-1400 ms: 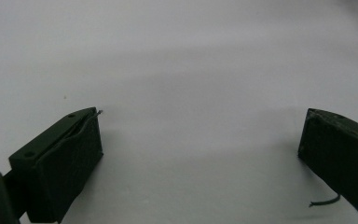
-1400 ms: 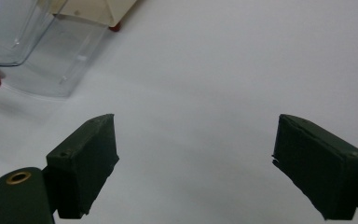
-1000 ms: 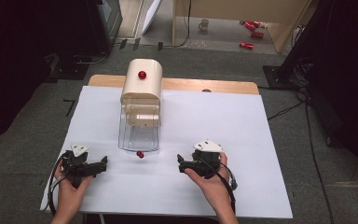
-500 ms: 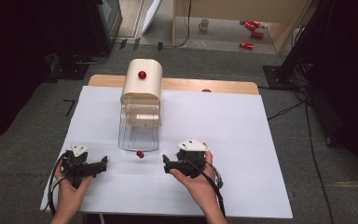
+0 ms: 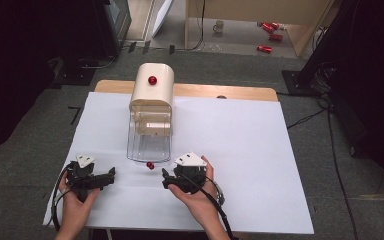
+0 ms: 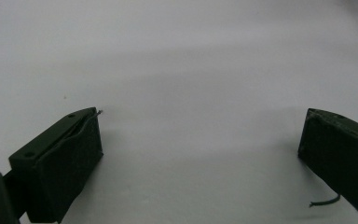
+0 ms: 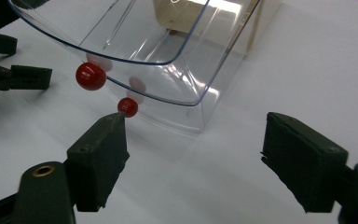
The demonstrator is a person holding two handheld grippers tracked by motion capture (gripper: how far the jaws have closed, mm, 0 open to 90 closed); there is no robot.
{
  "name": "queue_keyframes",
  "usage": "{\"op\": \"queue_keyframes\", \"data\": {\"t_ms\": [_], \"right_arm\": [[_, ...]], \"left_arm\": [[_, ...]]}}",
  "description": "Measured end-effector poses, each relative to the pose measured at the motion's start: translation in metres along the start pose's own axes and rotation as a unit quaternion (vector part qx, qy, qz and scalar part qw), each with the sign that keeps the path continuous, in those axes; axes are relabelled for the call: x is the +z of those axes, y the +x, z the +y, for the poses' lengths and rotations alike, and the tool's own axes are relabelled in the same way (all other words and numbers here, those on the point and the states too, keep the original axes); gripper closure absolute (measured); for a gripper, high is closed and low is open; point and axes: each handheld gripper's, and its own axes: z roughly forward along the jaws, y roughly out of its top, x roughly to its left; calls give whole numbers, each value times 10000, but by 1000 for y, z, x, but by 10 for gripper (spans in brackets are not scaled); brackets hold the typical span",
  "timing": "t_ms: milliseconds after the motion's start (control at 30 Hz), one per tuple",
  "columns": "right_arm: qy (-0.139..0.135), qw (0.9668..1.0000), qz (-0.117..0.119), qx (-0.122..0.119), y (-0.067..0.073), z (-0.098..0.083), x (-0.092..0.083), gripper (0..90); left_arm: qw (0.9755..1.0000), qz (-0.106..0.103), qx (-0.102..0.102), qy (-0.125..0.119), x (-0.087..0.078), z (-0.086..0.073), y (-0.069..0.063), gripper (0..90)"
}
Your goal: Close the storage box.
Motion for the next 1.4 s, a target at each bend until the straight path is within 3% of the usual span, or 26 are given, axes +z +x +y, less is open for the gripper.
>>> {"op": "queue_keyframes", "data": {"t_ms": [200, 733, 1400], "right_arm": [[-98, 9998, 147, 130, 9, 0, 6, 344], [-161, 9987, 492, -1, 27, -1, 14, 606], [-141, 9977, 658, 2, 38, 2, 23, 692]], "left_arm": [[10000, 0, 0, 0, 0, 0, 0, 0], [10000, 0, 12, 9, 0, 0, 0, 0], [10000, 0, 13, 8, 0, 0, 0, 0]]}}
